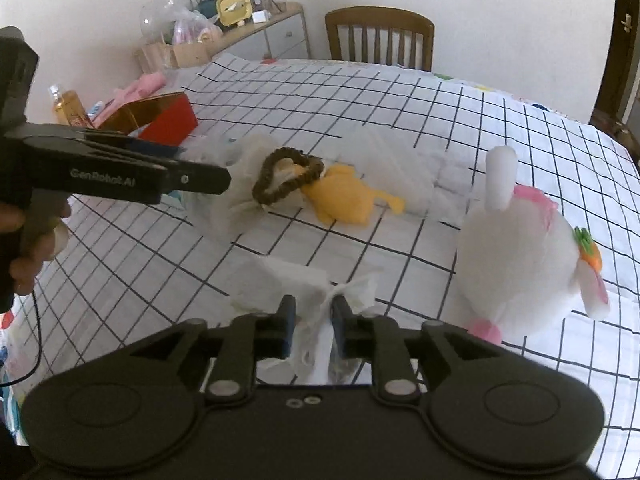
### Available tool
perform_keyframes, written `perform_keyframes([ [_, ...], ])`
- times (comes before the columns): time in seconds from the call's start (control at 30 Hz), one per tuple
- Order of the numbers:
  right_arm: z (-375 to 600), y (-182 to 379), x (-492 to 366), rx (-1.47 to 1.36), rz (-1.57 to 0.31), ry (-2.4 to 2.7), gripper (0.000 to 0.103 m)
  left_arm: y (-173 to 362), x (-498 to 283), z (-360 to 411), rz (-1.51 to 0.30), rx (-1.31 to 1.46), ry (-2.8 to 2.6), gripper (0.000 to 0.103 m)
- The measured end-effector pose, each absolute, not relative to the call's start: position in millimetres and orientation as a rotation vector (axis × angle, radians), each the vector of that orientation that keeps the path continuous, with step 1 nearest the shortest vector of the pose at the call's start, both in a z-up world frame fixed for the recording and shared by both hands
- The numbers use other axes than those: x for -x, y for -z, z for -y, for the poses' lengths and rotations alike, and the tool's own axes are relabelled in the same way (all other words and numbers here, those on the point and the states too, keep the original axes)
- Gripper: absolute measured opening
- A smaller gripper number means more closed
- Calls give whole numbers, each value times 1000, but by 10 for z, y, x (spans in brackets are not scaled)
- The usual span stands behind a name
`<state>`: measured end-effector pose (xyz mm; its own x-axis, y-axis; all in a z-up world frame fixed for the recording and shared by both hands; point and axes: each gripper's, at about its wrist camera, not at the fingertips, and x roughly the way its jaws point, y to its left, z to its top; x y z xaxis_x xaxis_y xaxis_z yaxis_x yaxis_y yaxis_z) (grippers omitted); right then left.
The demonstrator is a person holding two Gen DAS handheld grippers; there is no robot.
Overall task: Organize soft objects
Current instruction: 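Lift the swab bag with the left tool while the right tool lifts the white tissue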
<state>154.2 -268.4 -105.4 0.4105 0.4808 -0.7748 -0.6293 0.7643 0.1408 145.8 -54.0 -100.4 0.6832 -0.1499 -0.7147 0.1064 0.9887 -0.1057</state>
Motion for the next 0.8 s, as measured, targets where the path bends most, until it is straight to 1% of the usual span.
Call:
perform_keyframes([
  [0.03,2663,1046,-1532,190,-908,-725,35,1005,-1457,533,-807,59,143,70],
  [0.1,2604,1045,-1510,207,-908,-764,62,1007,-1463,526,-807,59,142,70],
  [0.13,2566,1060,-1499,219,-899,-781,66,1009,-1460,523,-807,60,143,70],
  [0.33,2159,1219,-1455,367,-880,-822,65,1013,-1456,527,-811,56,143,70],
  [0.47,1954,1388,-1443,502,-877,-786,56,1022,-1450,518,-812,56,138,70],
  [0.53,1912,1455,-1442,544,-879,-769,49,1025,-1443,509,-812,57,135,70],
  [0.6,1901,1483,-1428,565,-873,-764,40,1032,-1436,489,-814,61,133,70],
  [0.63,1903,1490,-1425,569,-870,-762,37,1037,-1431,481,-816,62,131,70],
  [0.67,1911,1495,-1425,567,-867,-765,33,1043,-1430,469,-817,65,129,70],
  [0.7,1914,1498,-1420,569,-861,-760,23,1046,-1426,464,-817,66,127,70],
  [0.73,1914,1501,-1417,584,-849,-745,17,1047,-1421,458,-818,67,126,70],
  [0.77,1919,1495,-1420,590,-841,-733,6,1047,-1417,452,-818,67,126,70],
  [0.8,1942,1472,-1445,569,-846,-735,6,1045,-1411,447,-817,67,125,70],
])
